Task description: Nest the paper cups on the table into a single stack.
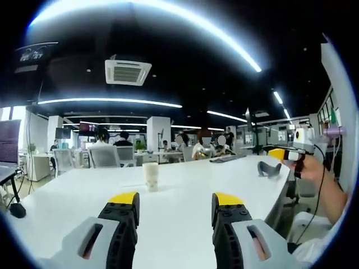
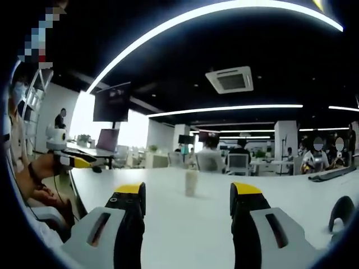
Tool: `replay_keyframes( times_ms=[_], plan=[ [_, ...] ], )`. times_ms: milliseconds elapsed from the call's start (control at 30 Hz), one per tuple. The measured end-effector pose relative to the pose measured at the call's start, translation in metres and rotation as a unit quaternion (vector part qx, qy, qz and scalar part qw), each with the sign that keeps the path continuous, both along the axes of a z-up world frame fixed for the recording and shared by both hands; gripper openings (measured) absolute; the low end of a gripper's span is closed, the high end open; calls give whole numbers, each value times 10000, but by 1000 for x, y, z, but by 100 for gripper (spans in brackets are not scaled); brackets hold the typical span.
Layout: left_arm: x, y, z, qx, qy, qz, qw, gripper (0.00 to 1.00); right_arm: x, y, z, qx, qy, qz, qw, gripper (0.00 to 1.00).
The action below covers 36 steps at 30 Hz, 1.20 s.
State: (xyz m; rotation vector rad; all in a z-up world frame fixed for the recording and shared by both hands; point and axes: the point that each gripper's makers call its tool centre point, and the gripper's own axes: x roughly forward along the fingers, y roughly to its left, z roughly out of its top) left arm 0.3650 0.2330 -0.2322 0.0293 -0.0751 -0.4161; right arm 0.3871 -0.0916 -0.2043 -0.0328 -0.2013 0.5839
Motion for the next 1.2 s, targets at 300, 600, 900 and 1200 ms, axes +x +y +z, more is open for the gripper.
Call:
replay_keyframes(
  times_ms=[300, 600, 900, 1200],
  plan=[
    [-1, -4, -1, 9, -5, -43, 10000, 55, -1, -5, 4, -12, -46, -64, 10000, 63],
    [-3, -4, 0, 22, -25, -8, 10000, 55, 0, -5, 4, -20, -39, -72, 10000, 63],
    [-2, -7, -1, 64, -20, -10, 10000, 54, 1, -8, 6, -15, -47, -103, 9999, 63],
    [-2, -10, 0, 89, -42, -19, 9999, 53, 1, -9, 6, -6, -49, -110, 9999, 63]
  ],
)
